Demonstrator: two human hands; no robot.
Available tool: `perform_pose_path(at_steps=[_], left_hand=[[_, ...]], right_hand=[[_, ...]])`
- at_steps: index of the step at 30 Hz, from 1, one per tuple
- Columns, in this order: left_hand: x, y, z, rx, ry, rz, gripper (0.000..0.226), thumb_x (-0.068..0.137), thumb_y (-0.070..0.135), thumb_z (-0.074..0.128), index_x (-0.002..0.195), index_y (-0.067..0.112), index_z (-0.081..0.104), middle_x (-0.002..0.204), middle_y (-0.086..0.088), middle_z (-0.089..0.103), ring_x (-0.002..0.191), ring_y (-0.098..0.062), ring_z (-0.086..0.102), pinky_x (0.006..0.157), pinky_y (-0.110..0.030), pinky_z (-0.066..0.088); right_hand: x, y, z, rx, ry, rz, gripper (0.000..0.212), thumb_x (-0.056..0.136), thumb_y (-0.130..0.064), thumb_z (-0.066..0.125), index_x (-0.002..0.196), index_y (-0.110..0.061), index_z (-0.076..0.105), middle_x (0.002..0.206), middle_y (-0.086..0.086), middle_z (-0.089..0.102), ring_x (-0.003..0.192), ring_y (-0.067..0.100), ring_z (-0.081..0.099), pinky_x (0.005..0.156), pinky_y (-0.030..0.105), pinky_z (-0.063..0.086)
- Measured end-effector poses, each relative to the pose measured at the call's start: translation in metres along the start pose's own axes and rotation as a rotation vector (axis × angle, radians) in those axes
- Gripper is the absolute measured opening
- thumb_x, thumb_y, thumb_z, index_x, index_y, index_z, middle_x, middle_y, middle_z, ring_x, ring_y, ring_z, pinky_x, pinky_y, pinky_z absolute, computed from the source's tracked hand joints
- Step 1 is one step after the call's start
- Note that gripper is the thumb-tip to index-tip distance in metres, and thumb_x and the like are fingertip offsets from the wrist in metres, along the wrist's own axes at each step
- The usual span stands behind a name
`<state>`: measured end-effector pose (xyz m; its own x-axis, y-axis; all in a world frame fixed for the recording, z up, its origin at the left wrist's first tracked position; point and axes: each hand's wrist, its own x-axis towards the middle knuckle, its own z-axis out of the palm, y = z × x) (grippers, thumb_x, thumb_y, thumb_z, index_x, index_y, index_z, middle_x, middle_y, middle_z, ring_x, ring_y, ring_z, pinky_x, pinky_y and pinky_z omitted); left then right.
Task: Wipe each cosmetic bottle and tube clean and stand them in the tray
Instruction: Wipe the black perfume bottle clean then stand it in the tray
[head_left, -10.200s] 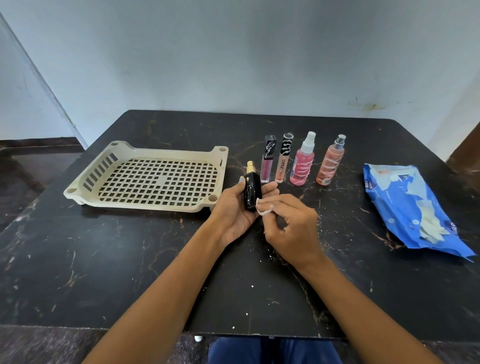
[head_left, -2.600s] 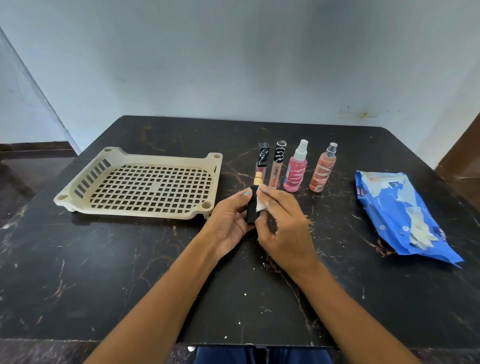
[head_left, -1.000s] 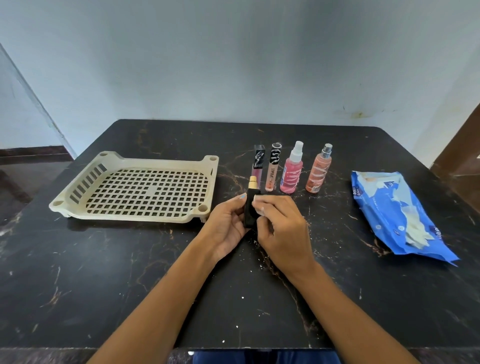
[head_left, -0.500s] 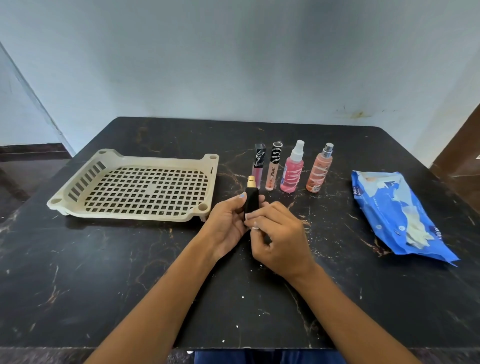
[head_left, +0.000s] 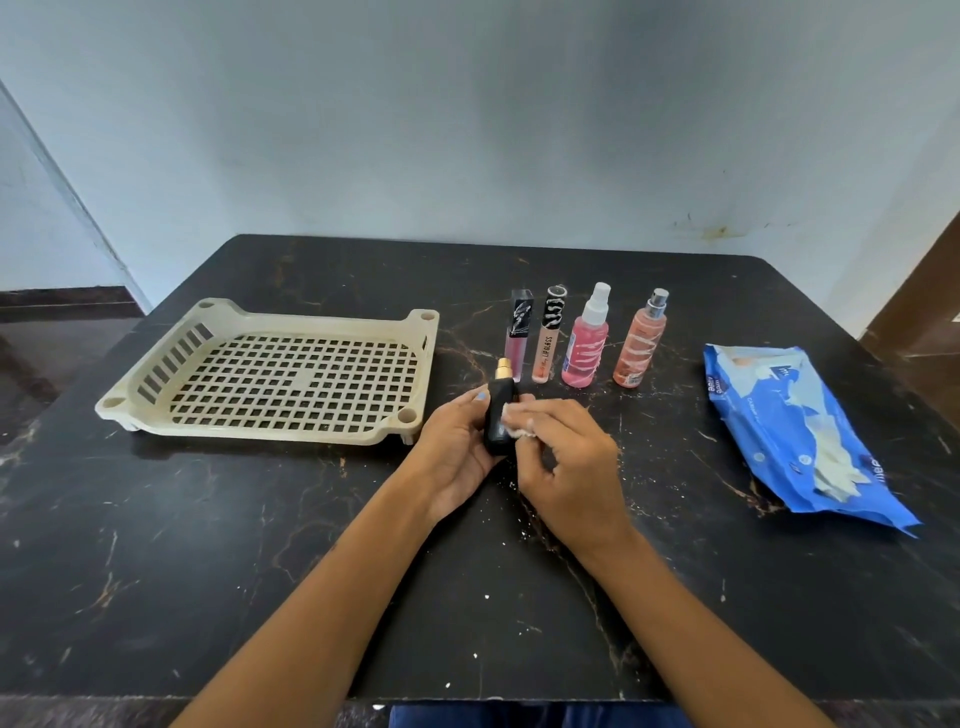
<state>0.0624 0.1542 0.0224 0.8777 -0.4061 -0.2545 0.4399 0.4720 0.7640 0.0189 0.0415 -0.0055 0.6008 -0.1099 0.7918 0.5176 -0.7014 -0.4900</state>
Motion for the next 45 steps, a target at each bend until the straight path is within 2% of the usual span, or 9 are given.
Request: perform_pose_path(at_steps=[3, 9, 15, 21, 27, 32, 37, 42, 45], left_hand=[[-0.001, 0.0, -0.0005, 0.019, -0.007, 0.01, 0.032, 0.098, 0.008, 0.032, 0.107, 0.001, 0.062, 0.088, -0.01, 0.07, 0.078, -0.015, 0.068, 0.07, -0.025, 0.057], [-0.0013, 0.0008, 0.0001, -0.028, 0.012, -0.029, 0.033, 0.1, 0.017, 0.033, 0.099, 0.0, 0.062, 0.083, -0.01, 0.071, 0.071, -0.014, 0.07, 0.065, -0.024, 0.057], [-0.0016, 0.0005, -0.0006, -0.008, 0.02, -0.014, 0.027, 0.097, 0.016, 0.038, 0.102, 0.003, 0.06, 0.089, -0.011, 0.065, 0.081, -0.017, 0.062, 0.079, -0.031, 0.052], [-0.0005, 0.0009, -0.0018, -0.023, -0.003, -0.012, 0.026, 0.097, 0.015, 0.038, 0.098, 0.003, 0.061, 0.081, -0.009, 0.066, 0.07, -0.014, 0.064, 0.064, -0.026, 0.057], [0.0, 0.0011, -0.0031, 0.016, -0.077, -0.01, 0.032, 0.094, 0.014, 0.037, 0.109, 0.006, 0.064, 0.093, -0.01, 0.069, 0.084, -0.019, 0.065, 0.077, -0.037, 0.053], [0.0014, -0.0007, -0.0045, 0.014, -0.078, 0.006, 0.035, 0.096, 0.01, 0.032, 0.112, 0.008, 0.063, 0.091, -0.007, 0.069, 0.079, -0.014, 0.066, 0.068, -0.03, 0.056], [-0.0002, -0.0004, -0.0016, 0.049, -0.053, 0.03, 0.027, 0.093, 0.008, 0.041, 0.098, 0.003, 0.067, 0.087, -0.009, 0.069, 0.076, -0.015, 0.065, 0.078, -0.029, 0.054], [0.0013, 0.0007, -0.0044, 0.01, -0.055, 0.044, 0.024, 0.094, 0.014, 0.046, 0.093, 0.008, 0.068, 0.082, -0.005, 0.069, 0.073, -0.011, 0.064, 0.072, -0.023, 0.054], [0.0013, -0.0002, -0.0043, -0.004, -0.041, 0.048, 0.025, 0.095, 0.013, 0.043, 0.094, 0.008, 0.068, 0.078, -0.004, 0.07, 0.069, -0.009, 0.065, 0.069, -0.022, 0.054]], right_hand=[[0.0015, 0.0022, 0.0016, -0.047, -0.051, 0.09, 0.034, 0.083, -0.008, 0.045, 0.101, 0.0, 0.073, 0.104, 0.008, 0.07, 0.099, 0.02, 0.064, 0.094, 0.021, 0.047], [0.0005, -0.0042, -0.0015, -0.011, -0.072, -0.006, 0.027, 0.079, -0.005, 0.054, 0.096, -0.001, 0.074, 0.096, 0.007, 0.069, 0.091, 0.016, 0.062, 0.087, 0.018, 0.049], [0.0027, 0.0006, -0.0029, -0.007, -0.061, 0.097, 0.022, 0.075, 0.006, 0.063, 0.093, -0.003, 0.071, 0.097, 0.003, 0.069, 0.093, 0.015, 0.064, 0.087, 0.019, 0.05], [0.0011, -0.0015, 0.0001, 0.018, -0.054, 0.03, 0.022, 0.076, -0.001, 0.06, 0.093, 0.0, 0.074, 0.099, 0.007, 0.071, 0.096, 0.015, 0.064, 0.092, 0.016, 0.048], [0.0034, 0.0021, -0.0026, -0.007, 0.06, 0.113, 0.026, 0.083, -0.005, 0.056, 0.102, 0.002, 0.072, 0.106, 0.009, 0.069, 0.103, 0.013, 0.061, 0.099, 0.012, 0.041], [0.0018, 0.0007, -0.0005, -0.036, -0.07, 0.017, 0.031, 0.085, -0.006, 0.053, 0.109, 0.003, 0.071, 0.113, 0.011, 0.068, 0.107, 0.018, 0.06, 0.1, 0.018, 0.043], [0.001, -0.0007, -0.0007, -0.019, -0.006, -0.032, 0.023, 0.08, -0.003, 0.054, 0.091, 0.003, 0.074, 0.099, 0.01, 0.07, 0.092, 0.021, 0.063, 0.088, 0.018, 0.049], [0.0031, -0.0017, 0.0035, -0.041, -0.051, 0.014, 0.03, 0.09, -0.01, 0.051, 0.107, 0.005, 0.07, 0.112, 0.013, 0.066, 0.105, 0.021, 0.058, 0.1, 0.019, 0.042], [0.0027, -0.0014, 0.0026, -0.036, -0.037, -0.004, 0.027, 0.086, -0.008, 0.054, 0.102, 0.004, 0.072, 0.107, 0.012, 0.068, 0.101, 0.021, 0.061, 0.096, 0.019, 0.045]])
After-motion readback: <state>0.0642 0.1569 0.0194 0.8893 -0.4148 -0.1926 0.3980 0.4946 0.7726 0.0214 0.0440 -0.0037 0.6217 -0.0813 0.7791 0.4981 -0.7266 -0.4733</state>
